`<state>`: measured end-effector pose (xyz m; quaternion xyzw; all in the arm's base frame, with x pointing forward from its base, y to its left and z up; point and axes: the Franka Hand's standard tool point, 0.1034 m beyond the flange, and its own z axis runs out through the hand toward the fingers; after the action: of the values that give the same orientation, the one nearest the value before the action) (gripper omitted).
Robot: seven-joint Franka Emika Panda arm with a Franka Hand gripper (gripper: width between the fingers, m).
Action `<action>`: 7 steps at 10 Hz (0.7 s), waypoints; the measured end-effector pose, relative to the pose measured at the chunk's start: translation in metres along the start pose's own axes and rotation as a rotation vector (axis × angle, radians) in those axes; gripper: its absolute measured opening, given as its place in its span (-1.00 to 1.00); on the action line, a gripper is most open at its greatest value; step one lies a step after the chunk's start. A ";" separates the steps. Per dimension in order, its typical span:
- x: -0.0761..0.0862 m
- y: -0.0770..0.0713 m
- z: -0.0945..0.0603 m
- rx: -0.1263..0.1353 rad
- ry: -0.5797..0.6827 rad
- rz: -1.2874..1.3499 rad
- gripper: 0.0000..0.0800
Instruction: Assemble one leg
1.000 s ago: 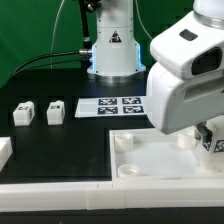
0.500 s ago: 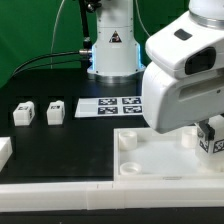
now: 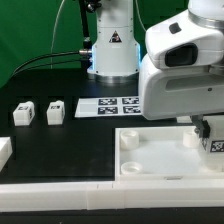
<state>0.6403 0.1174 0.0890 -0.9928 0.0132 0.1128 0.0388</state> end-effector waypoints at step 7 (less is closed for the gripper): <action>0.000 0.002 0.000 0.019 -0.010 0.750 -0.26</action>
Offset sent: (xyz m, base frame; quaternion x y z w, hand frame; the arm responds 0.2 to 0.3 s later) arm -0.0017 -0.0039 0.0007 -0.0010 0.0060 0.2327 0.9725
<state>0.6405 0.1153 0.0890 -0.9180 0.3767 0.1240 0.0041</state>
